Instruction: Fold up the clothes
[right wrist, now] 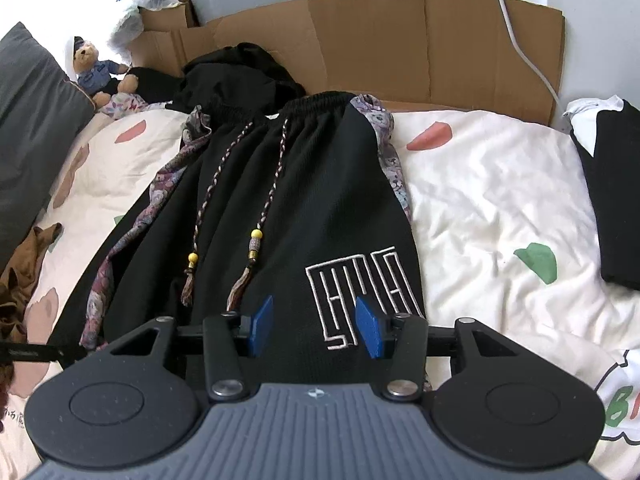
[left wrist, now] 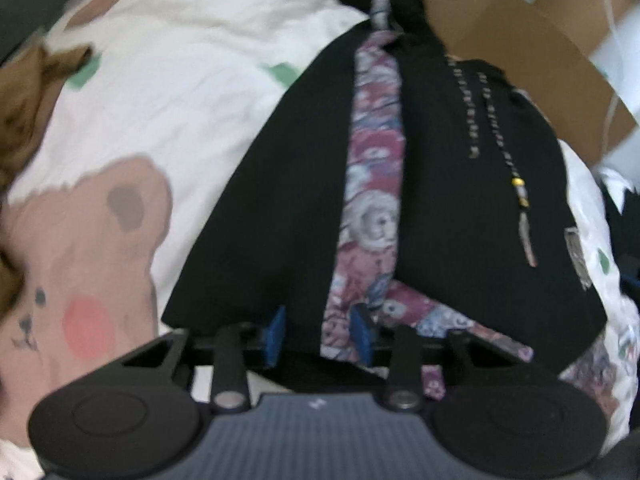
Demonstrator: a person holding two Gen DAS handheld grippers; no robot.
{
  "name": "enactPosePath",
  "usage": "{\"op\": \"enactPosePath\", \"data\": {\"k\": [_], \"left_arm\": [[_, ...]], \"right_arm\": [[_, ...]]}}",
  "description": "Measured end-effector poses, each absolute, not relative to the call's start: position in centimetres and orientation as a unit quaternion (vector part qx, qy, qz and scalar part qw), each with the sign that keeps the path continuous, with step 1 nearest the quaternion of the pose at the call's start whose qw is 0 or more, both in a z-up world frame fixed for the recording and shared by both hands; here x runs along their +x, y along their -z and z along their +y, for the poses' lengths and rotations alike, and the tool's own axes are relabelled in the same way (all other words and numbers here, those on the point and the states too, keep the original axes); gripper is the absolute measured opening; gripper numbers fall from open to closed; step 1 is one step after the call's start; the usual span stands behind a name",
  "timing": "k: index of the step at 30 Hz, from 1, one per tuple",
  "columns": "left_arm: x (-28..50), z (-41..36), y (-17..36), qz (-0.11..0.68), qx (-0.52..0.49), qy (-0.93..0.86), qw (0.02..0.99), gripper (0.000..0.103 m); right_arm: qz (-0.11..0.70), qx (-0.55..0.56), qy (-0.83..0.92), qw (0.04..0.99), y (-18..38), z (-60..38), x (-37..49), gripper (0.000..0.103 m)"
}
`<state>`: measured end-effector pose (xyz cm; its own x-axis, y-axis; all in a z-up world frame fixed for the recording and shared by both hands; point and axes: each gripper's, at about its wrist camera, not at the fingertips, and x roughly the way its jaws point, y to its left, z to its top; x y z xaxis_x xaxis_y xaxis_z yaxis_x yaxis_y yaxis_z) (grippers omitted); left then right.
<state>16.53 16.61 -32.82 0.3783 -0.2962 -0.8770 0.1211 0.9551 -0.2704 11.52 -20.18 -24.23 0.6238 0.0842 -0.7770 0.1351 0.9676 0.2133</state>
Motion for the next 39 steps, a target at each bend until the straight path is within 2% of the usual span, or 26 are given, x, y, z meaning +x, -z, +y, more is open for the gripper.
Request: {"op": "enactPosePath", "data": {"k": [3,4,5,6,8,18,27,32,39], "left_arm": [[16.2,16.3,32.9,0.539,-0.072,0.126,0.830,0.032],[16.2,16.5,32.9,0.540,-0.077,0.125,0.829,0.027],[16.3,16.6,33.0,0.540,-0.082,0.124,0.828,0.014],[16.3,17.0,33.1,0.540,-0.093,0.122,0.827,0.009],[16.4,17.5,33.1,0.538,-0.106,0.123,0.827,0.006],[16.9,23.5,29.0,0.506,-0.126,0.108,0.846,0.005],[20.8,30.4,25.5,0.484,-0.087,0.067,0.868,0.005],[22.4,31.3,25.8,0.500,-0.078,0.060,0.860,0.004],[22.6,32.7,29.4,0.535,-0.077,0.056,0.839,0.007]], "right_arm": [[0.438,0.122,0.008,0.891,24.5,-19.9,11.6,0.051],[0.440,0.123,0.003,0.889,24.7,-19.7,11.7,0.051],[0.442,0.123,-0.003,0.888,24.8,-19.6,11.7,0.051],[0.444,0.123,-0.008,0.887,24.9,-19.4,11.7,0.051],[0.446,0.117,-0.017,0.887,25.1,-18.9,11.7,0.051],[0.462,0.136,-0.022,0.876,25.9,-19.0,12.1,0.051],[0.461,0.131,-0.040,0.877,25.5,-17.8,13.0,0.051],[0.473,0.112,-0.054,0.872,26.0,-17.2,13.4,0.051],[0.487,0.090,-0.069,0.866,26.8,-16.5,13.4,0.051]]}}
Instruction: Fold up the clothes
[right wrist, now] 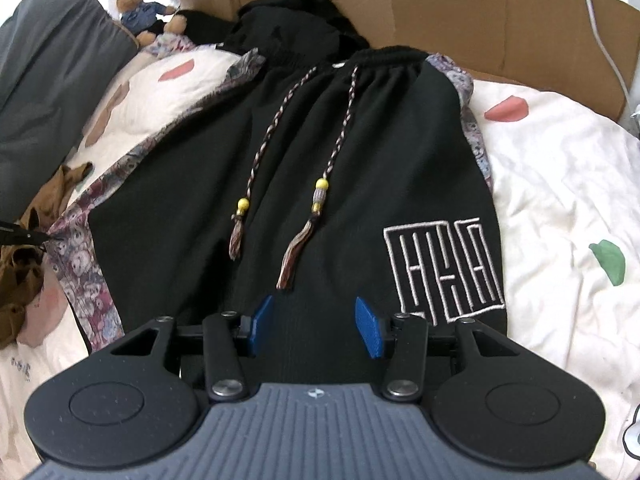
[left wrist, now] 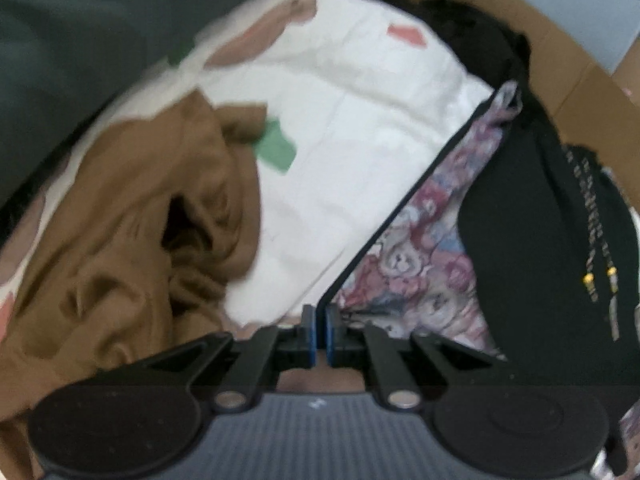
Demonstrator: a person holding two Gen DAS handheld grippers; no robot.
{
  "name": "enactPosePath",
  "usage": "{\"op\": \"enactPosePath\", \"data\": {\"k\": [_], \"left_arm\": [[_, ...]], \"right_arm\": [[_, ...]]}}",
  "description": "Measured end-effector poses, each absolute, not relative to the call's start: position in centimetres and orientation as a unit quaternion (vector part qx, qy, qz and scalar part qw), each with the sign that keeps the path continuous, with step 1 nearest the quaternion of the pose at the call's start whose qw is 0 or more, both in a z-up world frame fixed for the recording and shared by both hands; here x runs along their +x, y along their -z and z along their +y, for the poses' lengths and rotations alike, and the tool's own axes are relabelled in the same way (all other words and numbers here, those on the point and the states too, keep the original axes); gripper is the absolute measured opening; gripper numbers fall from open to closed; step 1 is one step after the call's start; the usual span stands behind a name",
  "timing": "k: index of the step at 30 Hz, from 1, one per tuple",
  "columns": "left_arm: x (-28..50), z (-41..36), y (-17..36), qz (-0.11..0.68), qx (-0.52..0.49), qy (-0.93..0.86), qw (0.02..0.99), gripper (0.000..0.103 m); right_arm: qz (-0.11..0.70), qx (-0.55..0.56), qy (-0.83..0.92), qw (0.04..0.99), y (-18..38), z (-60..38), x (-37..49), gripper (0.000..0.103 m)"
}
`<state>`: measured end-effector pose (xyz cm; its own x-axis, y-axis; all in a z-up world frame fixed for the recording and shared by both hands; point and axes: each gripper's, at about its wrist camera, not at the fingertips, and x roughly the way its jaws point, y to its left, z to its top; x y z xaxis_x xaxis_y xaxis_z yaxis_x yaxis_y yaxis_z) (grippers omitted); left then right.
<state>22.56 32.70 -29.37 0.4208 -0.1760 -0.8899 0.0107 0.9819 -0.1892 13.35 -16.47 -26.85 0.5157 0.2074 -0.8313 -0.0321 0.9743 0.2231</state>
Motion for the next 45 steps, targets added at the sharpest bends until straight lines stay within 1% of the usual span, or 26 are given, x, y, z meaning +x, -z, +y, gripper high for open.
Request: {"op": "enactPosePath", "data": {"k": [2,7,9,10,11,12,14,15,16,17,20,25,28,30,32,33,40,45], "left_arm": [[22.5,33.0,29.6,0.536,-0.092,0.052,0.838,0.013],[22.4,33.9,29.6,0.536,-0.103,0.041,0.837,0.014],[22.3,34.6,29.4,0.529,-0.130,0.040,0.838,0.017],[22.3,34.7,29.4,0.527,-0.137,0.040,0.838,0.020],[22.4,34.7,29.4,0.527,-0.137,0.042,0.838,0.023],[22.5,34.6,29.7,0.528,-0.134,0.044,0.837,0.023],[22.7,34.2,30.3,0.531,-0.123,0.047,0.837,0.022],[22.7,34.2,30.6,0.528,-0.123,0.042,0.839,0.019],[22.6,34.3,30.8,0.523,-0.132,0.041,0.841,0.008],[22.5,34.5,31.0,0.518,-0.141,0.041,0.842,0.006],[22.4,34.9,31.4,0.518,-0.143,0.049,0.842,0.005],[22.2,35.8,30.6,0.521,-0.125,0.038,0.844,0.004],[22.1,35.8,30.4,0.530,-0.118,0.019,0.839,0.007],[21.8,35.0,29.9,0.533,-0.087,-0.014,0.842,0.006],[21.3,34.6,29.1,0.523,-0.080,-0.028,0.848,0.015],[20.8,34.2,28.5,0.515,-0.082,-0.024,0.853,0.015],[19.5,29.1,26.4,0.516,-0.070,0.087,0.849,0.015],[18.8,24.4,26.5,0.519,-0.074,0.143,0.839,0.016]], "right_arm": [[0.490,0.085,-0.072,0.864,27.0,-16.3,13.2,0.051],[0.491,0.096,-0.076,0.863,27.0,-16.1,13.1,0.051],[0.490,0.101,-0.078,0.863,27.0,-16.0,13.0,0.051],[0.490,0.101,-0.080,0.862,27.0,-15.8,12.9,0.051],[0.490,0.099,-0.081,0.862,27.0,-15.8,12.8,0.051],[0.491,0.098,-0.082,0.862,27.0,-15.7,12.8,0.051],[0.492,0.096,-0.085,0.861,27.0,-15.5,12.8,0.051],[0.492,0.096,-0.086,0.861,26.9,-15.5,12.8,0.051],[0.492,0.095,-0.087,0.861,26.8,-15.4,12.8,0.051],[0.492,0.094,-0.088,0.861,26.8,-15.4,12.8,0.051],[0.493,0.090,-0.089,0.861,26.7,-15.6,12.6,0.051],[0.501,0.100,-0.072,0.857,27.2,-16.5,12.0,0.051],[0.502,0.121,-0.061,0.854,27.5,-17.4,11.6,0.051],[0.500,0.133,-0.055,0.854,27.6,-17.9,11.3,0.051],[0.499,0.137,-0.046,0.855,27.5,-18.4,11.2,0.051],[0.498,0.139,-0.036,0.855,27.4,-18.7,11.1,0.051],[0.489,0.151,-0.008,0.859,26.6,-19.8,10.9,0.051],[0.483,0.154,-0.012,0.862,26.3,-19.8,10.6,0.054]]}}
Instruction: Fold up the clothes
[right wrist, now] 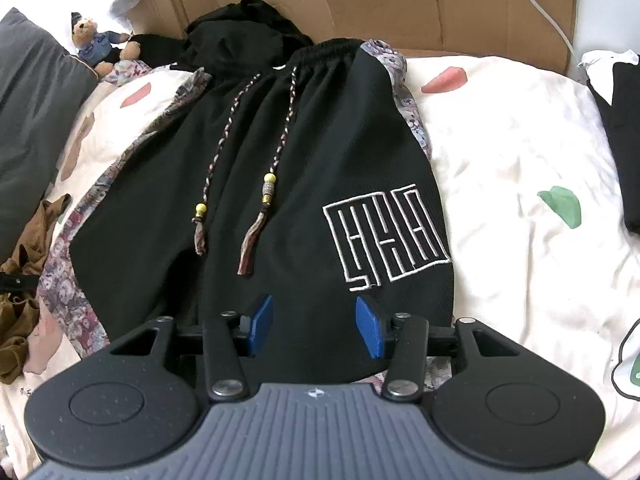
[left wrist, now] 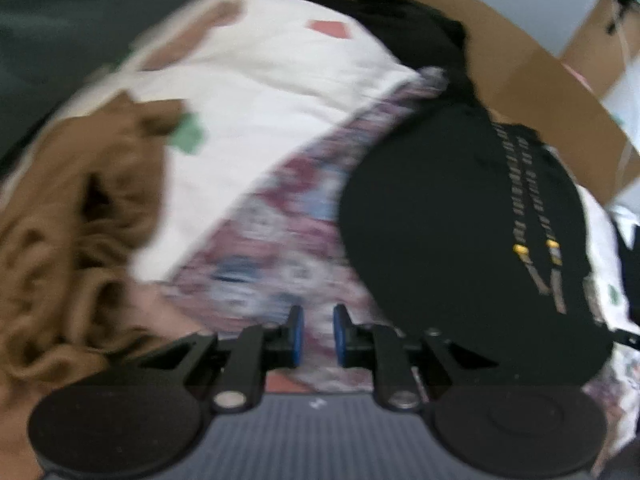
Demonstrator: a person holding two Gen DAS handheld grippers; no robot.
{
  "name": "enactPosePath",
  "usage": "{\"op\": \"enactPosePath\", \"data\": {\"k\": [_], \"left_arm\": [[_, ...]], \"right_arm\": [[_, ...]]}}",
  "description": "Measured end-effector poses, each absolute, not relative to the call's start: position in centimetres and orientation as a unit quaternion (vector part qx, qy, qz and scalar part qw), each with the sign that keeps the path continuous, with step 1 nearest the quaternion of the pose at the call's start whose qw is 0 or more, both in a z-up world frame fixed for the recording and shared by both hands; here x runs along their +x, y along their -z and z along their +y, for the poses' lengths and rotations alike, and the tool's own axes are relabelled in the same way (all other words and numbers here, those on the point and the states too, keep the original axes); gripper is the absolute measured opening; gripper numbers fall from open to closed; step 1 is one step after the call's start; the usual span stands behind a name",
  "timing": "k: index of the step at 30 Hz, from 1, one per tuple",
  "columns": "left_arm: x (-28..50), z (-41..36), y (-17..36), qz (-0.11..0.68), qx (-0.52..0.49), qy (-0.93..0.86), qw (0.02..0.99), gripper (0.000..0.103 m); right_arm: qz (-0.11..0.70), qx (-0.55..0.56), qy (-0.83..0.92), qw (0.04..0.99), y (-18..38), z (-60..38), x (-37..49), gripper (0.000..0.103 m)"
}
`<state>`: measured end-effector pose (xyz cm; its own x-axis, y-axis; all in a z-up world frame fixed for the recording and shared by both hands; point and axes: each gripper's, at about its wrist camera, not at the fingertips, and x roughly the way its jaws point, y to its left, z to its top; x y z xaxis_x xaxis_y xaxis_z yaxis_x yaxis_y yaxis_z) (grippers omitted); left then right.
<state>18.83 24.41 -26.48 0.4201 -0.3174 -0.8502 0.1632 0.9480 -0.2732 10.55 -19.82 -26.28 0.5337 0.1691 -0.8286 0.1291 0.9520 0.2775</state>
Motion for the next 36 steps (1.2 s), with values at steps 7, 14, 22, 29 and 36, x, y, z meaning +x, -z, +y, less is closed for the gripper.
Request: {"op": "enactPosePath", "data": {"k": [7,14,22,29,36], "left_arm": [[18.5,18.9,30.5,0.573,-0.019,0.151,0.805,0.017],[18.3,20.2,32.1,0.605,-0.018,0.154,0.781,0.002],[18.2,22.3,28.2,0.555,-0.038,0.164,0.815,0.002],[22.3,24.7,23.7,0.497,-0.041,0.142,0.855,0.008],[29.8,24.1,23.7,0.473,-0.028,0.140,0.869,0.015]], "right_arm": [[0.480,0.152,-0.016,0.864,26.6,-19.9,10.9,0.056],[0.476,0.155,-0.018,0.865,27.0,-20.4,12.8,0.056],[0.468,0.143,-0.041,0.871,26.3,-19.1,13.4,0.056],[0.452,0.118,-0.077,0.881,24.5,-17.7,15.9,0.056],[0.443,0.079,-0.117,0.885,23.6,-15.3,22.3,0.056]]}}
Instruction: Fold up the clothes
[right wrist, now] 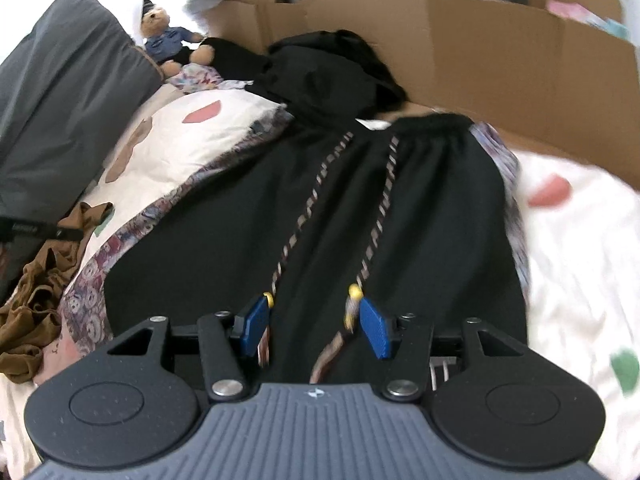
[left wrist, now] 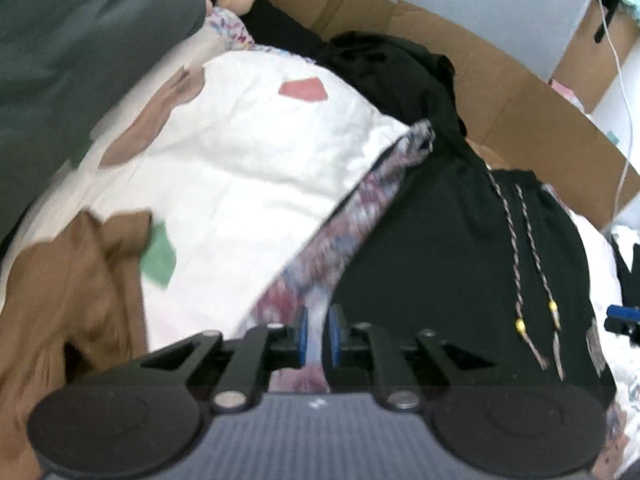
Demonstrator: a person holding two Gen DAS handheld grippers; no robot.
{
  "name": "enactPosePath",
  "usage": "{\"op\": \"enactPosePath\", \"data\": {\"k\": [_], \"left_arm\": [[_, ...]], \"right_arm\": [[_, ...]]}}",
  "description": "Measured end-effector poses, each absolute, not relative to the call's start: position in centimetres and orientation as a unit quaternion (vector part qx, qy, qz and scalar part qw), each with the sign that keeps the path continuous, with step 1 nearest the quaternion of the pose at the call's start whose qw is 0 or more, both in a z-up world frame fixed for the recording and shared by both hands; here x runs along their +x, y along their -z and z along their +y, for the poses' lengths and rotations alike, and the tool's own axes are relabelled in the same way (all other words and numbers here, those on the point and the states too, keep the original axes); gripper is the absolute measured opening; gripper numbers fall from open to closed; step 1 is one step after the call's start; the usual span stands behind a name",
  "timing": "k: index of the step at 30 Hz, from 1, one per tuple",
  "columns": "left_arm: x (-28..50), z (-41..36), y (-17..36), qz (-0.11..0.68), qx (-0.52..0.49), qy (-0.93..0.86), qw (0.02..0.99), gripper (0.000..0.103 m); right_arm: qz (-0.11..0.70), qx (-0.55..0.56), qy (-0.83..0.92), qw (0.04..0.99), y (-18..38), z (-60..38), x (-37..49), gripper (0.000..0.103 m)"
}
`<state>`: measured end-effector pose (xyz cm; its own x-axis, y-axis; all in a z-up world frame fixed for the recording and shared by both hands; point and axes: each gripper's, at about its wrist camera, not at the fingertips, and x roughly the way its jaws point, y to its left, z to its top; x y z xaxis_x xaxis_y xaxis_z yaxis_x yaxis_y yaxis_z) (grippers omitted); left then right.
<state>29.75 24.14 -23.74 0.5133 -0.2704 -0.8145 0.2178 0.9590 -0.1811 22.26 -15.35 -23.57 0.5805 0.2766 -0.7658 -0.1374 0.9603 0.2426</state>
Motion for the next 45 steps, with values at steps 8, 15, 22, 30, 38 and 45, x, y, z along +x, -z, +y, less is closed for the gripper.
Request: {"op": "enactPosePath", "data": {"k": [8,15,22,30,38,45], "left_arm": [[37.1,22.6,26.8,0.474,-0.015,0.153,0.867,0.016],[41.2,20.2,30.3,0.492,-0.033,0.194,0.848,0.036],[42.1,18.9,32.6,0.498,-0.002,0.225,0.837,0.014],[43.2,21.3,32.0,0.493,-0.002,0.215,0.843,0.004],[42.6,22.8,29.5,0.463,-0.015,0.189,0.866,0.010],[45.7,17.5,27.5,0.425,-0.016,0.270,0.864,0.044]], "right_arm": [[0.450,0.035,-0.142,0.881,24.0,-13.0,29.9,0.056],[0.458,0.033,-0.148,0.876,24.6,-11.9,34.4,0.056],[0.468,0.039,-0.147,0.871,26.0,-11.6,35.9,0.056],[0.473,0.041,-0.147,0.868,27.1,-11.0,37.8,0.056],[0.467,0.035,-0.163,0.868,27.1,-9.4,39.8,0.056],[0.467,0.055,-0.169,0.866,26.3,-10.7,39.8,0.056]]}}
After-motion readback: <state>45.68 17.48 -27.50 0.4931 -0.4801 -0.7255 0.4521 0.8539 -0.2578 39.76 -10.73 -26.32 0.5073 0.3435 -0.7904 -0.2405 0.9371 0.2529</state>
